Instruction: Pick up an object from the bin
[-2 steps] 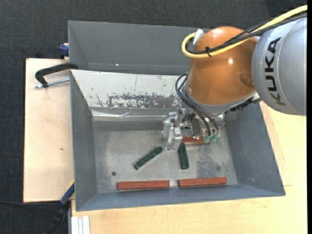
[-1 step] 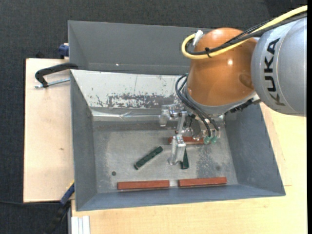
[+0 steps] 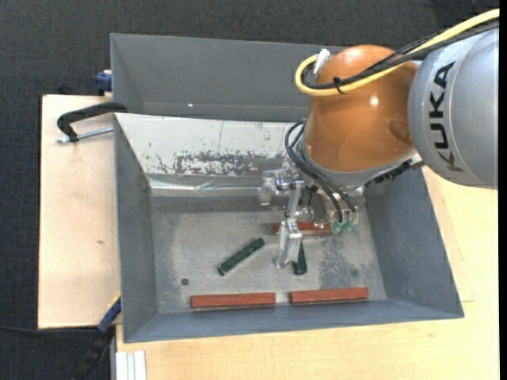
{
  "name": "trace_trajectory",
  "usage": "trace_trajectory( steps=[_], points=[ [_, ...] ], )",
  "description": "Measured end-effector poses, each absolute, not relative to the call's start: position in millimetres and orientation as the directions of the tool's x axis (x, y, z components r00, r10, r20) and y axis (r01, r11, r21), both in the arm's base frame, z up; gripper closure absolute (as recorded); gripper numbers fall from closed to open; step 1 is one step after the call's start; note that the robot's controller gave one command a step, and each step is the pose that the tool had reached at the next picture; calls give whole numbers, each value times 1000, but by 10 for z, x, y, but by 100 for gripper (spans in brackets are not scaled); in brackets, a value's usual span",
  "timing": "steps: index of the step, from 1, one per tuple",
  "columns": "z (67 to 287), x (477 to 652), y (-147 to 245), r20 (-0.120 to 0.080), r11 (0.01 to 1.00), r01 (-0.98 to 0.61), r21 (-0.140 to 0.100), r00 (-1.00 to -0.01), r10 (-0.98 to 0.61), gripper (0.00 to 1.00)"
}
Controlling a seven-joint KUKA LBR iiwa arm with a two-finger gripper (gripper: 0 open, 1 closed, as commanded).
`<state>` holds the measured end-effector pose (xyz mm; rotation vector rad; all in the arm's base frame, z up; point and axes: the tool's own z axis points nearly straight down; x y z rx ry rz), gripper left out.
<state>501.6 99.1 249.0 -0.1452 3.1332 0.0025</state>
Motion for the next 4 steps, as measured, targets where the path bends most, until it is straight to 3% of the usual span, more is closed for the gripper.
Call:
trace_trajectory(
  steps=[1, 2, 3, 4],
  points=[
    [1339, 5184, 1067, -4, 999, -44, 2, -999, -44, 0],
    [1028, 5281, 889, -3, 983, -183, 1, -983, -183, 0],
    [708, 5535, 1060, -5, 921, -389, 1, -921, -389, 100],
    [708, 5535, 1059, -5, 921, -389, 1, -921, -389, 100]
  ],
)
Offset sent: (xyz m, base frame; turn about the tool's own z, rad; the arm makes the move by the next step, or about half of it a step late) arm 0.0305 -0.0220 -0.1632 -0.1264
